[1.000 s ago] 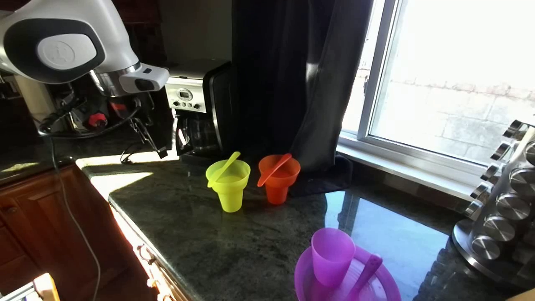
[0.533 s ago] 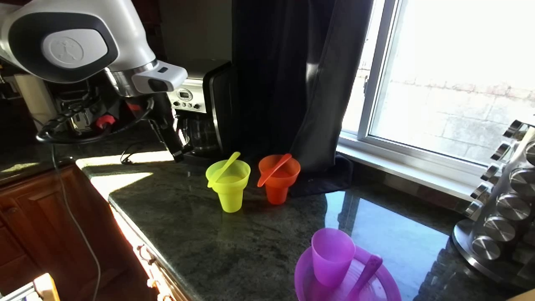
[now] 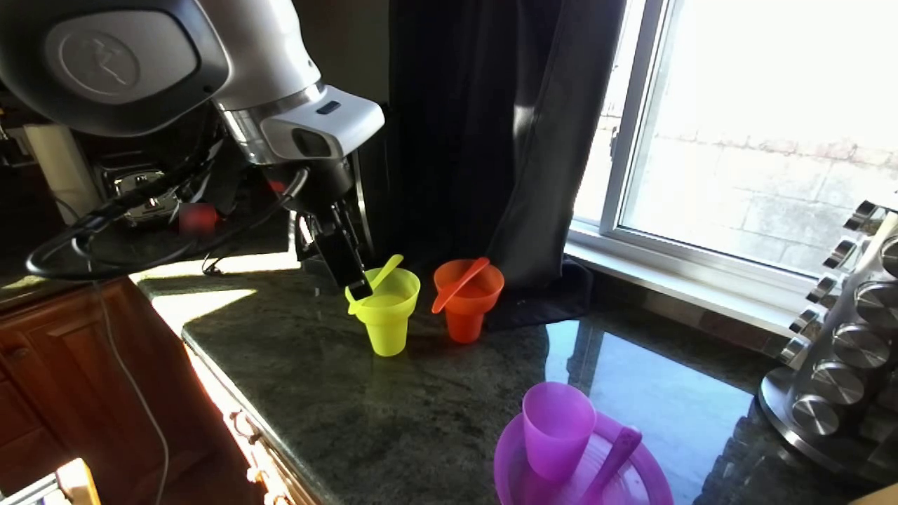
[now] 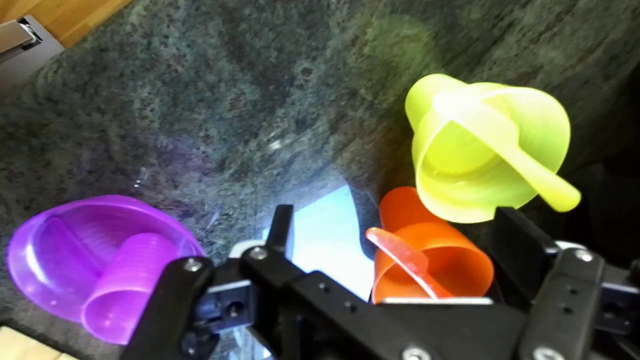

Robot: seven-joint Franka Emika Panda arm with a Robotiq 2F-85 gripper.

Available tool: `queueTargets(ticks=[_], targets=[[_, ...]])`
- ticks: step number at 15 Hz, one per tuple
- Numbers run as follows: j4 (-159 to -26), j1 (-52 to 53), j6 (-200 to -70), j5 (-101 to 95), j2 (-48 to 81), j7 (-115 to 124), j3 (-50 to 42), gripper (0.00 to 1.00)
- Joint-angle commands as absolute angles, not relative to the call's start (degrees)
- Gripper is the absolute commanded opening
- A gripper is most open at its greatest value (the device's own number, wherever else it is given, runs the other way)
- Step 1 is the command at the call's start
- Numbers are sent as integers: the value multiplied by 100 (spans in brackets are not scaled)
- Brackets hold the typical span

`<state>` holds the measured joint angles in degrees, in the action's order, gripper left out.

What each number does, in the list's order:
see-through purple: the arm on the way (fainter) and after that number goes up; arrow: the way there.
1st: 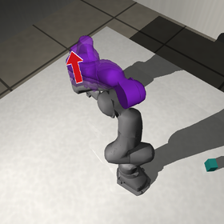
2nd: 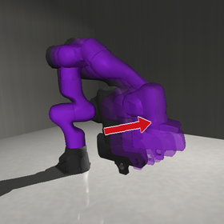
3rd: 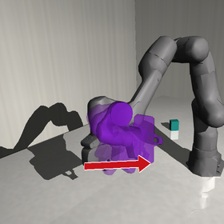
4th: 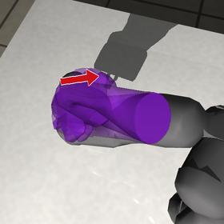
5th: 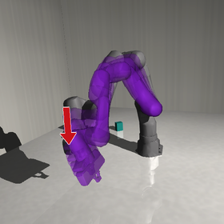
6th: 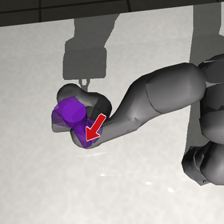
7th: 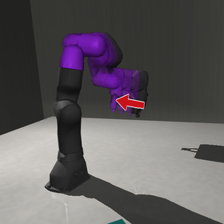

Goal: Unstack the purple items.

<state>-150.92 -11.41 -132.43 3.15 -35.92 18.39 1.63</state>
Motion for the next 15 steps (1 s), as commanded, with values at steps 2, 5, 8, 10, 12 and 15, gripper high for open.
queueTargets(ticks=[2, 5, 8, 10, 12, 15], targets=[[-15036, -1258, -13225, 224, -3584, 1964, 92, 100], [-15020, -1293, -13225, 211, -3582, 2034, 102, 100], [-15020, -1293, -13225, 209, -3581, 2053, 111, 100], [-15020, -1293, -13225, 209, -3581, 2055, 111, 100], [-14919, -1496, -13307, 94, -3425, 2331, 176, 100], [-14643, -1990, -13443, -157, -3048, 2952, 148, 100]])
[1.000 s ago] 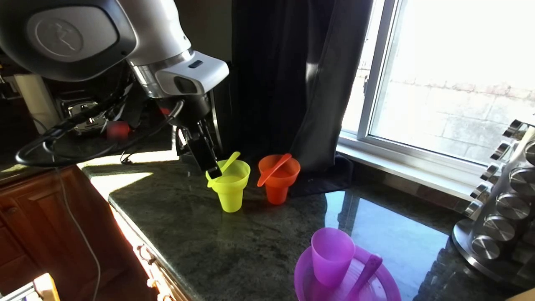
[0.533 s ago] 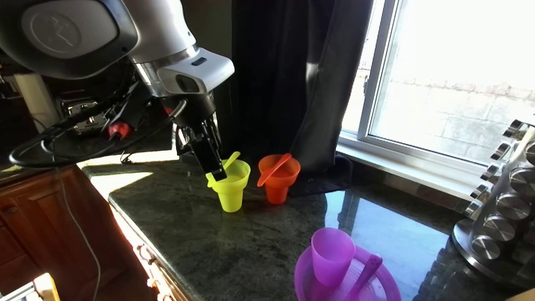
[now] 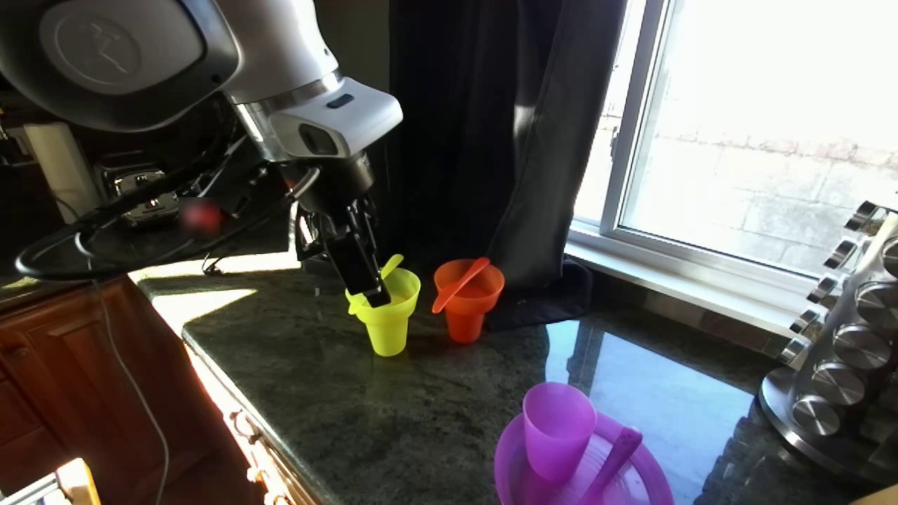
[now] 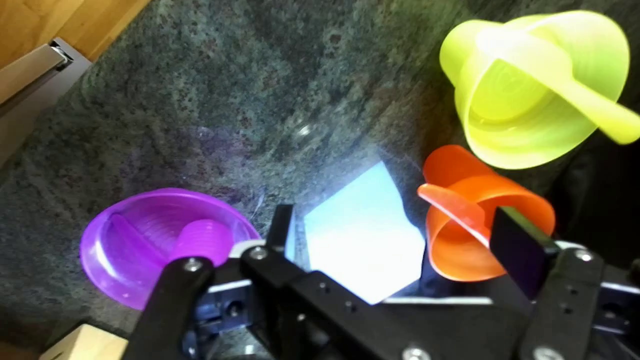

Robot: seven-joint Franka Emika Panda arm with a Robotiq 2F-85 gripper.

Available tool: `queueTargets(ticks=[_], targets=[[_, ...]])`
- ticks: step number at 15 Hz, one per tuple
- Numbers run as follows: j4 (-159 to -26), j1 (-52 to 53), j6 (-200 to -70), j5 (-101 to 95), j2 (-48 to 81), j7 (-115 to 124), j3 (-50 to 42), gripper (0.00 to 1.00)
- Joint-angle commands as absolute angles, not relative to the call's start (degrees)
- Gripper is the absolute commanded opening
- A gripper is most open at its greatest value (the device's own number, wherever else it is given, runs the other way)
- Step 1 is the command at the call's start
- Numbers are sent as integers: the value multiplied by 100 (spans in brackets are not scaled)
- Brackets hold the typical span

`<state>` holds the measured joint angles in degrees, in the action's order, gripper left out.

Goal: Unstack the purple items.

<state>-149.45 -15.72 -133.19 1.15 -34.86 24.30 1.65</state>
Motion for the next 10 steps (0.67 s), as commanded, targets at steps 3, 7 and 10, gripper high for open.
queueTargets(ticks=[3, 7, 10], targets=[[-14373, -2315, -13431, -469, -2734, 3050, 7, 100], [-14085, -2125, -13677, -692, -2324, 1693, -585, 100], [-13935, -1788, -13969, -388, -2042, 308, -1122, 100]])
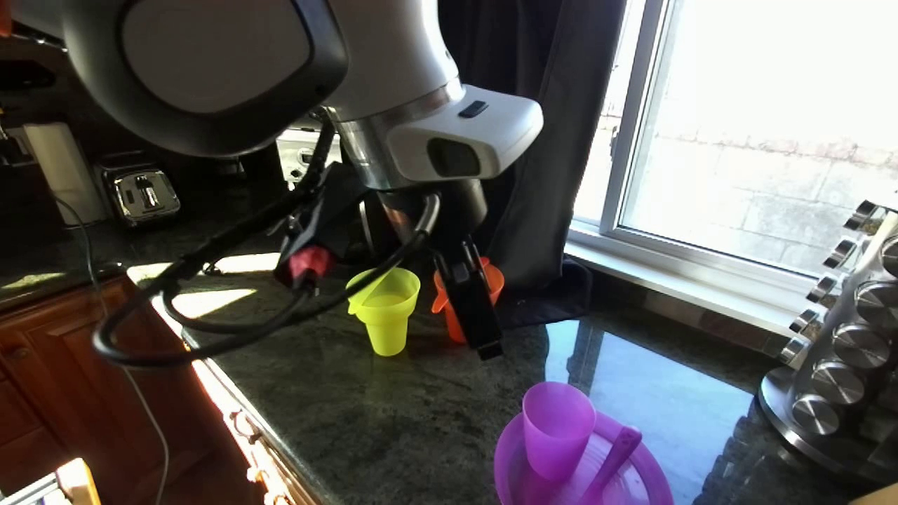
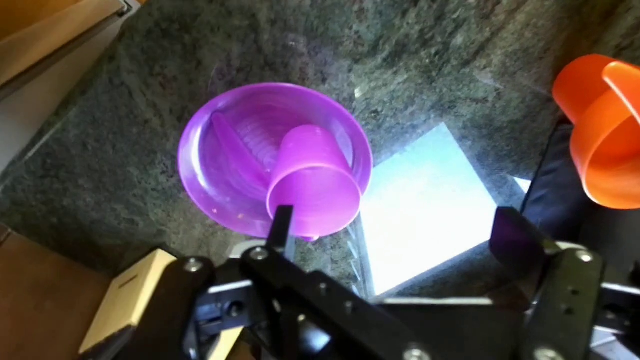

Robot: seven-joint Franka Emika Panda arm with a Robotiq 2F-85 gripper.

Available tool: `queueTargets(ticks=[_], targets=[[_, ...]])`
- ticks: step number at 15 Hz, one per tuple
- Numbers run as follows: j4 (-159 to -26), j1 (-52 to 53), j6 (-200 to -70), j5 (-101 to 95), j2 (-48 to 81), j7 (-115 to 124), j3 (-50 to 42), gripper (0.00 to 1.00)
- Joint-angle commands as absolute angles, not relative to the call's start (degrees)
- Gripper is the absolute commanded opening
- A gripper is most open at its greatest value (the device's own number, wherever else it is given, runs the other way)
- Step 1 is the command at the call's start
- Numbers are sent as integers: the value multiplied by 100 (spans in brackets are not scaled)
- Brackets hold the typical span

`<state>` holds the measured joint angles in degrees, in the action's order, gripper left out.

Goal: Unstack the purple items.

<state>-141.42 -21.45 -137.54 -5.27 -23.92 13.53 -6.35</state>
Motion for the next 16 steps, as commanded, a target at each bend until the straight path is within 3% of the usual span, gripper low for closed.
queueTargets(ticks=[1, 6, 16], targets=[[-13879, -1691, -13995, -310, -1938, -115, -1279, 100], [-13587, -1482, -13837, -168, -1517, -1564, -1826, 100], [-13093, -1609, -13864, -145, -710, -2141, -2081, 100]])
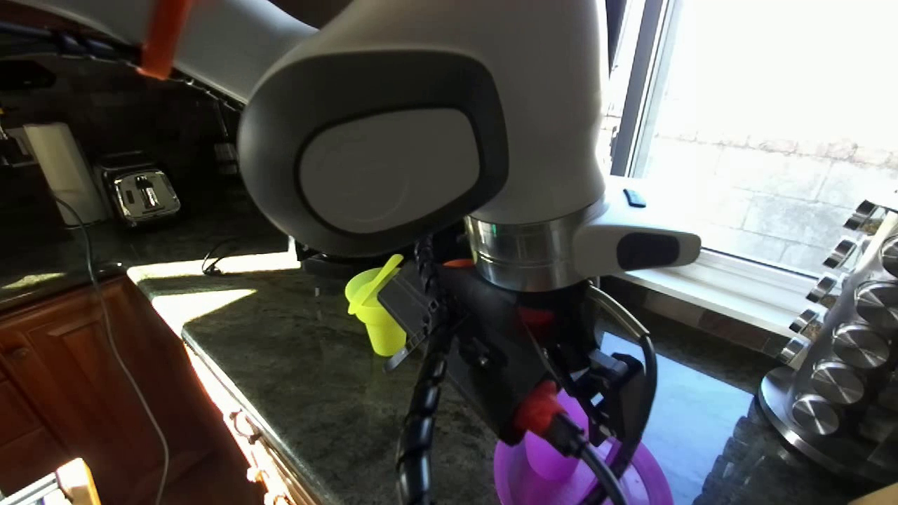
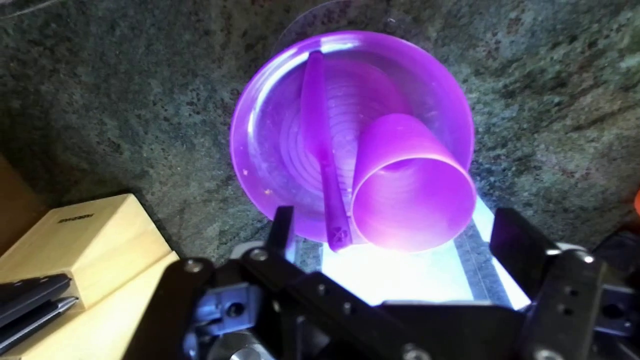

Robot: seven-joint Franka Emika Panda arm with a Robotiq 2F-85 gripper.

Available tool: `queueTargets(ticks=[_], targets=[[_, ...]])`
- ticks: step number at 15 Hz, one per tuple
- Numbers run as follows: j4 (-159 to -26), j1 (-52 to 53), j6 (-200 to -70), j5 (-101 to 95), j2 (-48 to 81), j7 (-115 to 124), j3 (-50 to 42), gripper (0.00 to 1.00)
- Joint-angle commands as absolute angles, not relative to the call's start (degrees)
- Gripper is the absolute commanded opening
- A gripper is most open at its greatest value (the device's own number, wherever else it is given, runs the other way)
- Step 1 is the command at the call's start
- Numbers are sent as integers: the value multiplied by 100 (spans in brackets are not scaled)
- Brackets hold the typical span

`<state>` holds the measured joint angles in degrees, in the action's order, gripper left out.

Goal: Unstack the purple items.

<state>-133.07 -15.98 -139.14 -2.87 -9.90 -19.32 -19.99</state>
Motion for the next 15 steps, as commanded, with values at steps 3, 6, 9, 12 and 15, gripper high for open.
queueTargets(ticks=[3, 6, 9, 12, 15], targets=[[-12965, -1659, -13870, -151, -474, -2096, -2091, 100], [-12837, -1712, -13859, -127, -263, -2077, -2092, 100], [-12726, -1760, -13869, -77, -70, -2045, -2070, 100], [-12626, -1786, -13843, 35, 92, -2048, -2037, 100], [-12548, -1794, -13817, 161, 217, -2057, -1999, 100]])
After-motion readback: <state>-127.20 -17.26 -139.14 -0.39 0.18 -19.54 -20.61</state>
